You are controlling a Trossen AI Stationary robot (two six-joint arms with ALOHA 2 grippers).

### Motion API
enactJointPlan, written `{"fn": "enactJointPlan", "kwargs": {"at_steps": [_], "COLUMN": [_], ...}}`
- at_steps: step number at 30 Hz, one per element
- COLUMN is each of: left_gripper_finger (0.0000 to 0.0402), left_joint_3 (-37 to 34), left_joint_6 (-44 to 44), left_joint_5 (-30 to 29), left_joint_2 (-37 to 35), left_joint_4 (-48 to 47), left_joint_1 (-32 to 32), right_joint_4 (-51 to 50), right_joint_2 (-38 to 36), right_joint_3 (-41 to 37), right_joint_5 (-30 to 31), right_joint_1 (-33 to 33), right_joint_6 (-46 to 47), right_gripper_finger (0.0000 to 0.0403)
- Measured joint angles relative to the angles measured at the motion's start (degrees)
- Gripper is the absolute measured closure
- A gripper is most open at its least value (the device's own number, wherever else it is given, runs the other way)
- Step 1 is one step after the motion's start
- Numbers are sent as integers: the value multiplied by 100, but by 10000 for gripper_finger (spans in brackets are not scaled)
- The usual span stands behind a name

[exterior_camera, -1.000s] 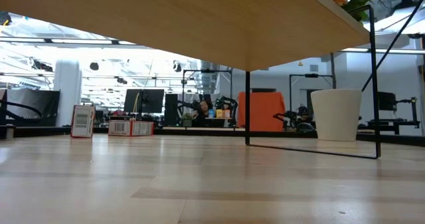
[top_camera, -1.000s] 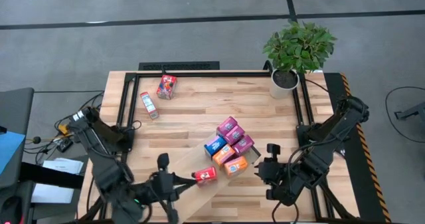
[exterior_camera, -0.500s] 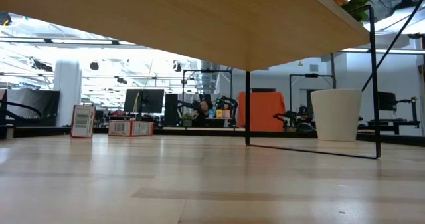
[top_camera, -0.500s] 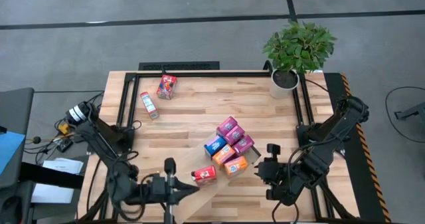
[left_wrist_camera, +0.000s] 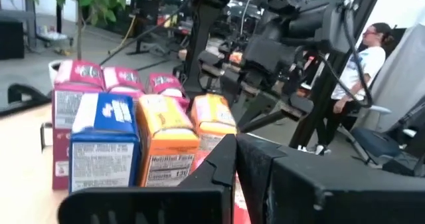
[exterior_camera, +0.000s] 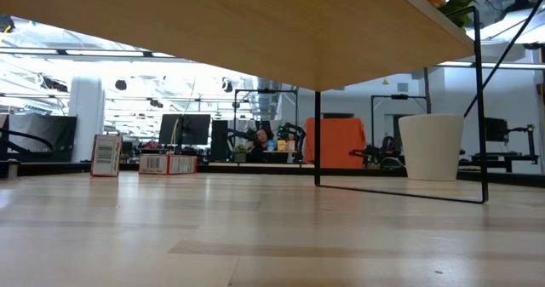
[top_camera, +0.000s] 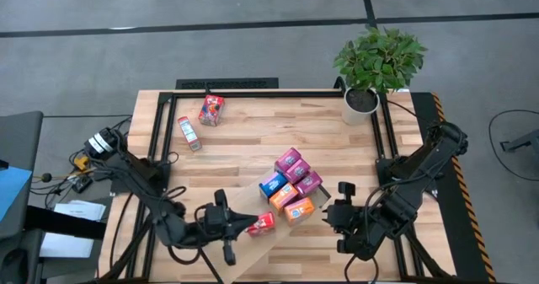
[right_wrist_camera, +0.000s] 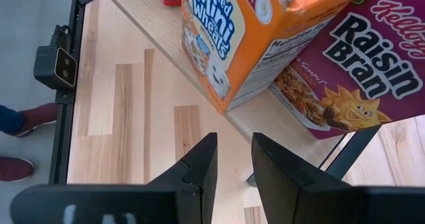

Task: Stack cereal on shelf
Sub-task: Put the right red cereal box onto the shelf

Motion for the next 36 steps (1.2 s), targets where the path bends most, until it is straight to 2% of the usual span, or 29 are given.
{"fn": "enactJointPlan", "kwargs": {"at_steps": [3,15,23,27,30,36], "left_gripper_finger": [402,402,402,402,402,402], "left_joint_3": [2,2,64,79,85,87], "left_joint_6": [-367,-776,-92,63,-638,-2786], "left_joint_5": [88,467,135,-295,-379,-375], "left_joint_2": [-2,0,-335,-580,-752,-728], "left_joint_4": [-264,-739,-596,-767,-1471,-3230], "left_joint_1": [85,285,175,-34,-222,-436], "right_joint_4": [-15,-22,-17,18,32,29], "right_joint_2": [0,0,0,0,0,0], "right_joint_3": [0,0,0,0,0,0], "right_joint_5": [0,4,7,7,4,4], "right_joint_1": [0,0,0,0,0,20], "right_joint_6": [0,0,11,15,75,105], "right_gripper_finger": [284,284,284,284,284,284]}}
